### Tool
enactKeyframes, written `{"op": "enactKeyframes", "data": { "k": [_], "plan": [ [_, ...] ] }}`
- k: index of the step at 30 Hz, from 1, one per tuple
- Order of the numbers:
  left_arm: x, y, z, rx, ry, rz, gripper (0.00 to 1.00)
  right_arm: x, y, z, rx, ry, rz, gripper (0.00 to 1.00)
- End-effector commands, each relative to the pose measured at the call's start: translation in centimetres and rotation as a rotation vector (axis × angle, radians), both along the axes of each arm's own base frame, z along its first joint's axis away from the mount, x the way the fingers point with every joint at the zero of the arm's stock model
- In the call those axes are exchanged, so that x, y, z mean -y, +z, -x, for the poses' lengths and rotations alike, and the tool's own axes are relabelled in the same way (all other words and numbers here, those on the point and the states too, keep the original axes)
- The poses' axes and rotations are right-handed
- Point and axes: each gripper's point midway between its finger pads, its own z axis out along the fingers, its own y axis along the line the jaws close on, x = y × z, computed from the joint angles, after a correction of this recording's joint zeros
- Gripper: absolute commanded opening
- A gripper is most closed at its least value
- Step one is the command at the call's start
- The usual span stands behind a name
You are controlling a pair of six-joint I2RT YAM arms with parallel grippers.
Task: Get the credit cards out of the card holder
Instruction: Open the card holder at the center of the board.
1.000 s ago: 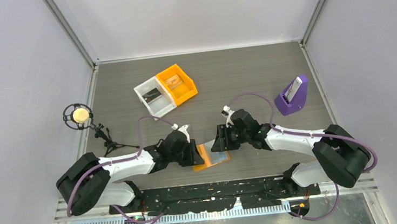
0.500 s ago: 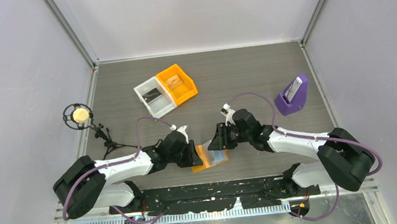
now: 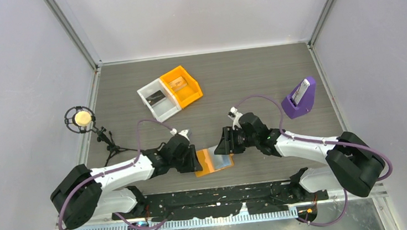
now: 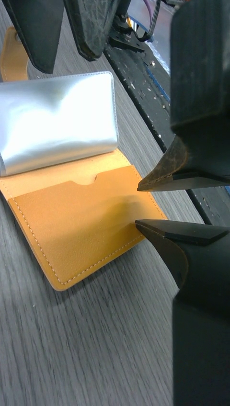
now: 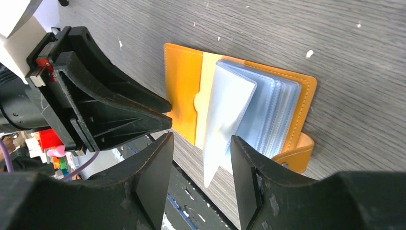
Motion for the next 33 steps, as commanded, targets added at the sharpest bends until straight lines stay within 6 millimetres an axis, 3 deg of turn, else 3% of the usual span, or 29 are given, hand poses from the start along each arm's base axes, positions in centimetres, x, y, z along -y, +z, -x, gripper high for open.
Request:
{"op": "enactKeyframes", "data": {
  "k": [1, 12, 17, 26, 30, 33],
  "plan": [
    [-0.3, 0.1, -0.6, 0.035, -0.008, -0.024, 0.30, 0.7, -0.6, -0.7, 0.028, -0.034, 0.038, 0.56],
    [1.2, -0.7, -0.4, 0.002, -0.047, 0.009, 0.30, 1.4, -3.4, -1.4, 0.015, -0.063, 0.114, 0.61],
    [1.4, -0.7, -0.5, 0.007, -0.047, 0.021, 0.30, 1.2, -3.6, -1.2, 0.003, -0.053, 0.105, 0.59],
    [2.5, -1.0, -0.4, -0.017, -0.059, 0.066, 0.30, -1.4, 0.3, -0.8, 0.007, -0.026, -0.069, 0.57],
    [3.0, -0.6, -0.6, -0.005, -0.054, 0.094, 0.29, -3.1, 1.0, 0.5, -0.015, 0.005, -0.135, 0.56],
    [2.9, -0.1, -0.8, 0.005, -0.045, 0.095, 0.29, -2.7, 1.2, 0.1, 0.009, -0.001, -0.100, 0.58]
  ]
}}
